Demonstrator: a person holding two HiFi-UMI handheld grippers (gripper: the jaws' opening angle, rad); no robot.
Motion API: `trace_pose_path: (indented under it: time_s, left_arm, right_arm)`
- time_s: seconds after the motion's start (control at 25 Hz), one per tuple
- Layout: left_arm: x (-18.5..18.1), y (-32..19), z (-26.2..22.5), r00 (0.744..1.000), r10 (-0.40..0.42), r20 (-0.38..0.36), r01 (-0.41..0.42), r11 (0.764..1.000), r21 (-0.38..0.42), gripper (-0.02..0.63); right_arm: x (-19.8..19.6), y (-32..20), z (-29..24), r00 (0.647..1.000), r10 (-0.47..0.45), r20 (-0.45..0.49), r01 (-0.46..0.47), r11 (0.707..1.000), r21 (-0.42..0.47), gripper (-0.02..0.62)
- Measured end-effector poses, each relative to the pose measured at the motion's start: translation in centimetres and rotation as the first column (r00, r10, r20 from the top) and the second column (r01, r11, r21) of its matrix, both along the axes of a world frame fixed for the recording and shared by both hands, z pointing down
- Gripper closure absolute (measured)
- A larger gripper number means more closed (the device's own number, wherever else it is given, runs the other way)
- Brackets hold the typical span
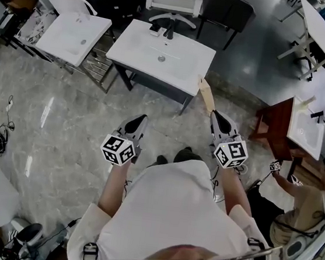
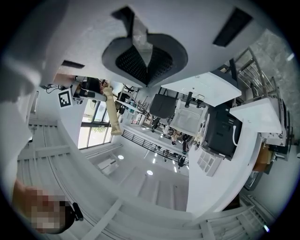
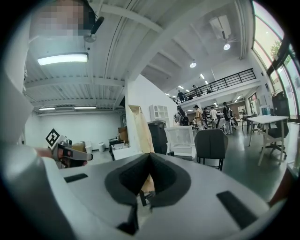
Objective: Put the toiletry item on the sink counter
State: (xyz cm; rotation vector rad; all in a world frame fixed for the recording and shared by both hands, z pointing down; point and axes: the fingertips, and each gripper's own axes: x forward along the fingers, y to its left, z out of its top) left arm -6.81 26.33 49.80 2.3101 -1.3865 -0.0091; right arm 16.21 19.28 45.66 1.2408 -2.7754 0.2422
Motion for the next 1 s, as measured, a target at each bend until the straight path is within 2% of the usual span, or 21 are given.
trace_pose_path:
  time_s: [0.56,1.0]
  left_arm:
    - [-1.0,-3.7,0.2,1.0,-0.008,-0.003,0.008,1.0,-0.008,0.601]
    - [-0.8,-11.5,1.0,0.999,-0.045,0.006,0.045,0.999,-0.023,0.601]
  right_arm:
    - [-0.7,-4.1,0.9,1.0,-0.002,-0.009,0.001,1.0,-0.017,0.589]
    - [-0.5,-12.9,2.4,0.999,-0.031,-0.026,0.031,0.999,-0.025,0.589]
